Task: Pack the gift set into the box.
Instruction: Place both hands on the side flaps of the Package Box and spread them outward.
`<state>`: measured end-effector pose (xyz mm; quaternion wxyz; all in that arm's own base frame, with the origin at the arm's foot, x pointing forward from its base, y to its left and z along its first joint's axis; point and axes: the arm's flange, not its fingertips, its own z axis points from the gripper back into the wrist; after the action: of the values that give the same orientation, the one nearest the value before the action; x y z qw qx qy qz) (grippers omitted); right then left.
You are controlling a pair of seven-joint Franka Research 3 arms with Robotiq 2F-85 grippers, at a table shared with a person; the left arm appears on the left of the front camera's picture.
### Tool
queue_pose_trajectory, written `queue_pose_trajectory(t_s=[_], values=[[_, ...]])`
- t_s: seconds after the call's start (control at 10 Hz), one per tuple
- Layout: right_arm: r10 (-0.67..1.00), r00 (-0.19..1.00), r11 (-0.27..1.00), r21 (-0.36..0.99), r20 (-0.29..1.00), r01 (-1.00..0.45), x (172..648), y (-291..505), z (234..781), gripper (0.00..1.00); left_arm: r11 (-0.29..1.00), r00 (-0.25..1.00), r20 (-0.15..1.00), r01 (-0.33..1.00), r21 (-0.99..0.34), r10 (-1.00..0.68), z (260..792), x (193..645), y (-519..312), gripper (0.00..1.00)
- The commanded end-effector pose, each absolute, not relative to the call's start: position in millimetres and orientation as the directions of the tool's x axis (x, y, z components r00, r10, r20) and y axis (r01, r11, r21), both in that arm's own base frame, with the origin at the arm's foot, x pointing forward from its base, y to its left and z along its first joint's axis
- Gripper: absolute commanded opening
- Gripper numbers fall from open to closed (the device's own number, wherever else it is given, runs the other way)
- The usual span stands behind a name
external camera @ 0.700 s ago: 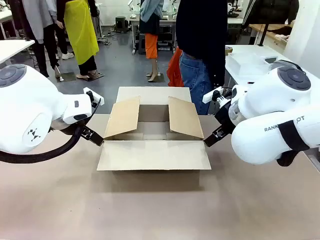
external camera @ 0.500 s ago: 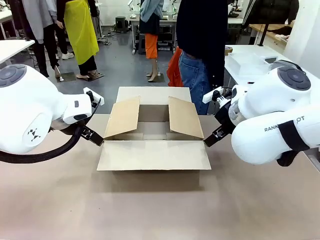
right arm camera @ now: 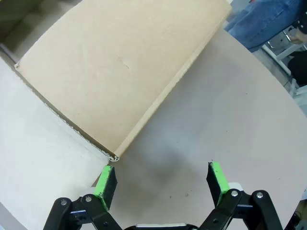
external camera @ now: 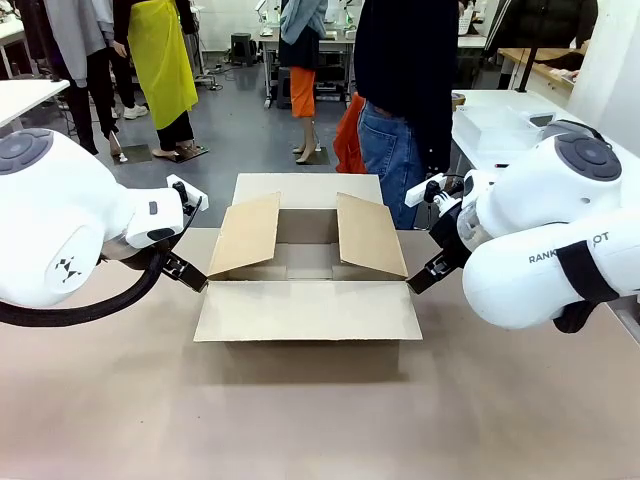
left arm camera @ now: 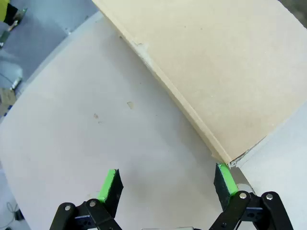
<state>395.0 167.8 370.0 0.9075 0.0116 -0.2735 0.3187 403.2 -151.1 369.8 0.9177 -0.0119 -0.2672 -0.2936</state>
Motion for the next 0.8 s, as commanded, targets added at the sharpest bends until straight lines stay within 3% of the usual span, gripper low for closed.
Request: queue_pose_trajectory(t_s=[0.0,0.7], values=[[0.572,0.647,0.797,-0.153,0.504,-0.585,395.0,167.8,370.2,1.0,0.827,0.684,0.498,0.546,0.136,-0.533,370.0,403.1,-151.4,1.0],[0.572,0.647,0.797,-0.153,0.504,-0.585,395.0,167.8,370.2,1.0,0.827,0.684,0.498,0.546,0.136,-0.533,370.0,403.1,-151.4,1.0]])
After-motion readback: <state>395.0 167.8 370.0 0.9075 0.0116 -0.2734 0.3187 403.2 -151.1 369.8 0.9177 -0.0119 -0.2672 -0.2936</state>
